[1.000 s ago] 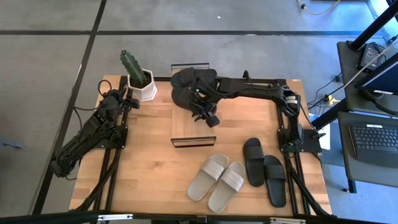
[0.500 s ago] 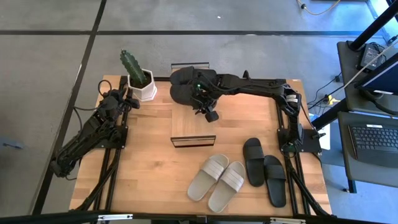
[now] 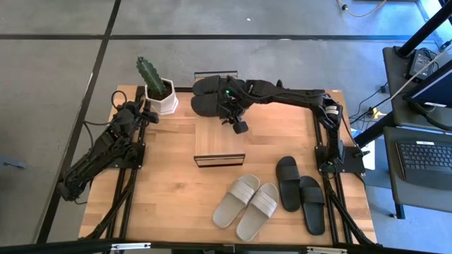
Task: Pick and place slides into the shelf
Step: Put the top left black slide on the shelf, then put the right black slide on the shelf
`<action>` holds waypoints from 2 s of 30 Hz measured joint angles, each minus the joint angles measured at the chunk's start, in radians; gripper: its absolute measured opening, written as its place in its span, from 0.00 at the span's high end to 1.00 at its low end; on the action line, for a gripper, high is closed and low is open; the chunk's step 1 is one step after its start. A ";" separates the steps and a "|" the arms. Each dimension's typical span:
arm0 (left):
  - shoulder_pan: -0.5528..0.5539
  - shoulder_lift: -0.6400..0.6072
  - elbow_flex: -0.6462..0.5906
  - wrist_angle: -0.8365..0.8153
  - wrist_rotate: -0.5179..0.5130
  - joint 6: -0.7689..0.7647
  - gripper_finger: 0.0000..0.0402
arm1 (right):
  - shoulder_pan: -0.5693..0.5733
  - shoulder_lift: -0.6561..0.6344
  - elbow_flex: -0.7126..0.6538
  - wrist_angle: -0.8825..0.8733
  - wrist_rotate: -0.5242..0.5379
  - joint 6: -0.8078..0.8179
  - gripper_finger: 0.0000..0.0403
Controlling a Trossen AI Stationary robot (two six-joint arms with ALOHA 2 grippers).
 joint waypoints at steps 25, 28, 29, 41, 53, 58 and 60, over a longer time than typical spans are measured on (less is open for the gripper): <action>0.000 0.000 0.000 -0.002 0.000 0.000 0.63 | 0.035 -0.043 0.001 -0.027 -0.025 0.021 0.74; 0.000 0.000 0.000 -0.003 0.000 0.000 0.63 | 0.035 -0.084 0.001 -0.084 -0.067 0.021 0.74; 0.000 0.000 0.000 -0.003 -0.001 0.000 0.63 | 0.035 -0.100 0.001 -0.104 -0.069 0.023 0.74; 0.000 0.000 0.000 -0.002 0.000 0.000 0.63 | 0.035 -0.183 0.002 -0.237 0.047 0.172 0.74; 0.000 0.000 0.000 -0.002 -0.007 0.025 0.63 | 0.053 -0.186 0.002 -0.333 0.141 0.401 0.74; 0.000 0.000 0.000 -0.002 0.002 -0.006 0.63 | 0.096 -0.186 0.002 -0.350 0.140 0.422 0.74; 0.000 0.000 0.000 -0.002 0.003 -0.008 0.63 | 0.112 -0.186 0.002 -0.371 0.159 0.453 0.74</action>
